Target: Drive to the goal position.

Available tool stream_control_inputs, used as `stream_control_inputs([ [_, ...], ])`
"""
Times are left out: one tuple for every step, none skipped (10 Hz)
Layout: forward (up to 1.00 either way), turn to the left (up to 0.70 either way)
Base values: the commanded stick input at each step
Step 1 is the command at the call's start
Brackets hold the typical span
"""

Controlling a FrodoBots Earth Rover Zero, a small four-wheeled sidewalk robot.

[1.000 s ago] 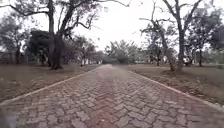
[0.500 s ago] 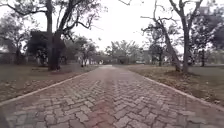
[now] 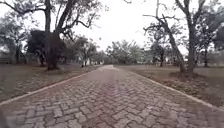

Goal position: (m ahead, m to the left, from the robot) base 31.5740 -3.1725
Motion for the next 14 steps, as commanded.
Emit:
stream_control_inputs([
  [0.70,0.00],
  [0.70,0.00],
  [0.70,0.00],
  [0.70,0.02],
  [0.70,0.01],
  [0.70,0.02],
  [0.70,0.02],
  [0.70,0.00],
  [0.70,0.00],
  [0.70,0.00],
  [0.70,0.00],
  [0.70,0.00],
  [0.70,0.00],
  [0.70,0.00],
])
